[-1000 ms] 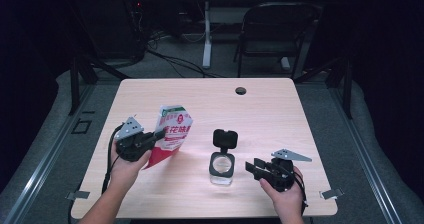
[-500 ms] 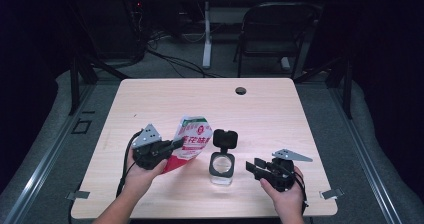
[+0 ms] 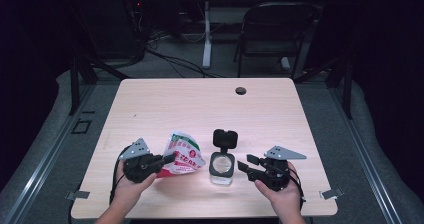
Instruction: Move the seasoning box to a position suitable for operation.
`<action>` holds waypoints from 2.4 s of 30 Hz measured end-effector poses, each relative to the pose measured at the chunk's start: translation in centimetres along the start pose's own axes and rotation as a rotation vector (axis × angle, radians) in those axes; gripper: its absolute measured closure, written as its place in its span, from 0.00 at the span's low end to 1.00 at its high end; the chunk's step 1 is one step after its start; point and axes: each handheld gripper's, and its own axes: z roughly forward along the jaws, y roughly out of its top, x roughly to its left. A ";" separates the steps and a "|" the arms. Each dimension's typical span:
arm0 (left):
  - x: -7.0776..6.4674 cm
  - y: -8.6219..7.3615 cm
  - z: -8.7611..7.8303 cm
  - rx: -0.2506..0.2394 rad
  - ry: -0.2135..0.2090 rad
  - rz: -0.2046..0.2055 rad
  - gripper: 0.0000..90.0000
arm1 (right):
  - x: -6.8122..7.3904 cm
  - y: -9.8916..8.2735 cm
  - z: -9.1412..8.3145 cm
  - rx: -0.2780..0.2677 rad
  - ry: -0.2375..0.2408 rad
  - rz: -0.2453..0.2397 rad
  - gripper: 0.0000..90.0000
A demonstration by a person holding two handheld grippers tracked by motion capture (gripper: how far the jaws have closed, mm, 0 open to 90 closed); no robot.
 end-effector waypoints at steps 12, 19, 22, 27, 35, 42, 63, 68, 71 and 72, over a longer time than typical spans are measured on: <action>0.1 -2.8 1.1 0.050 -0.048 -0.085 1.00 | 3.1 1.9 2.4 0.005 0.162 -0.109 0.55; 0.1 -3.3 0.9 0.044 -0.054 -0.104 1.00 | 5.3 2.5 4.6 0.045 0.262 -0.151 0.54; 0.3 -3.4 0.8 0.036 -0.064 -0.126 1.00 | 5.9 2.5 5.2 0.061 0.283 -0.162 0.54; 0.3 -3.4 0.8 0.035 -0.064 -0.127 1.00 | 6.6 2.5 5.9 0.082 0.319 -0.162 0.54; 0.3 -3.4 0.9 0.032 -0.062 -0.126 1.00 | 7.7 2.3 7.1 0.110 0.352 -0.162 0.54; 0.3 -3.4 0.9 0.032 -0.063 -0.122 1.00 | 8.4 2.1 8.5 0.151 0.342 -0.174 0.56; 0.2 -3.5 0.9 0.040 -0.074 -0.112 1.00 | 9.0 2.0 10.8 0.250 0.292 -0.157 0.78; 0.1 -3.5 0.9 0.045 -0.078 -0.105 1.00 | 8.7 2.1 10.8 0.284 0.275 -0.147 0.90; 0.1 -3.6 0.9 0.048 -0.080 -0.103 1.00 | 8.6 2.2 10.8 0.288 0.273 -0.146 0.94; 0.1 -3.6 0.9 0.049 -0.079 -0.102 1.00 | 8.6 2.2 10.9 0.292 0.270 -0.148 0.95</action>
